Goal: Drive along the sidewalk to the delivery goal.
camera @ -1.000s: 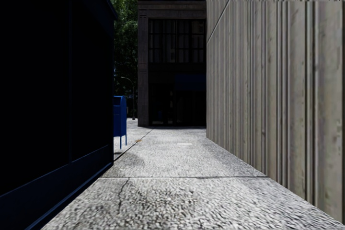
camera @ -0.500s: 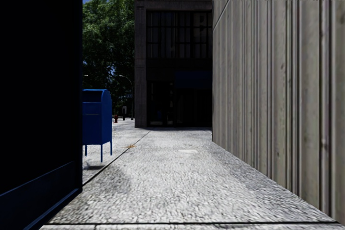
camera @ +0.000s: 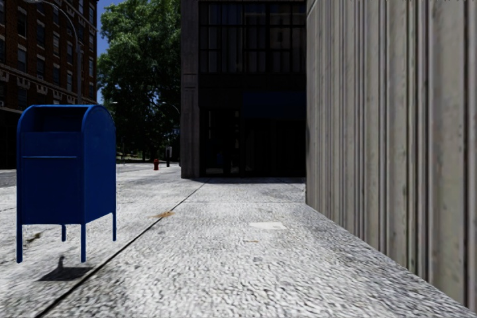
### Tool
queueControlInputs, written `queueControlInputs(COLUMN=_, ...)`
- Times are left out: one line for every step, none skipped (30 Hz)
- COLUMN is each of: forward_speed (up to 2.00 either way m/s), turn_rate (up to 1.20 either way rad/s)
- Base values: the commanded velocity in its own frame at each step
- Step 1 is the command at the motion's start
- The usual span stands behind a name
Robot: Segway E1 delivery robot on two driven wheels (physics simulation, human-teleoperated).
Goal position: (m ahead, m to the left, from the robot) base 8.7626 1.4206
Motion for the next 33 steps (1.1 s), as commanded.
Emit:
queueControlInputs(forward_speed=2.00, turn_rate=0.00)
queueControlInputs(forward_speed=2.00, turn_rate=0.00)
queueControlInputs(forward_speed=2.00, turn_rate=0.00)
queueControlInputs(forward_speed=2.00, turn_rate=0.00)
queueControlInputs(forward_speed=2.00, turn_rate=0.00)
queueControlInputs(forward_speed=2.00, turn_rate=0.00)
queueControlInputs(forward_speed=2.00, turn_rate=0.00)
queueControlInputs(forward_speed=2.00, turn_rate=0.00)
queueControlInputs(forward_speed=2.00, turn_rate=0.00)
queueControlInputs(forward_speed=2.00, turn_rate=0.00)
queueControlInputs(forward_speed=2.00, turn_rate=0.00)
queueControlInputs(forward_speed=2.00, turn_rate=0.00)
queueControlInputs(forward_speed=2.00, turn_rate=0.00)
queueControlInputs(forward_speed=2.00, turn_rate=0.00)
queueControlInputs(forward_speed=2.00, turn_rate=0.08)
queueControlInputs(forward_speed=2.00, turn_rate=0.08)
queueControlInputs(forward_speed=2.00, turn_rate=0.16)
queueControlInputs(forward_speed=2.00, turn_rate=0.24)
queueControlInputs(forward_speed=2.00, turn_rate=0.32)
queueControlInputs(forward_speed=2.00, turn_rate=0.32)
queueControlInputs(forward_speed=2.00, turn_rate=0.38)
queueControlInputs(forward_speed=2.00, turn_rate=0.44)
queueControlInputs(forward_speed=2.00, turn_rate=0.47)
queueControlInputs(forward_speed=2.00, turn_rate=0.50)
queueControlInputs(forward_speed=2.00, turn_rate=0.50)
queueControlInputs(forward_speed=2.00, turn_rate=0.55)
queueControlInputs(forward_speed=2.00, turn_rate=0.56)
queueControlInputs(forward_speed=2.00, turn_rate=0.56)
queueControlInputs(forward_speed=2.00, turn_rate=0.60)
queueControlInputs(forward_speed=2.00, turn_rate=0.60)
queueControlInputs(forward_speed=2.00, turn_rate=0.63)
queueControlInputs(forward_speed=2.00, turn_rate=0.64)
queueControlInputs(forward_speed=2.00, turn_rate=0.65)
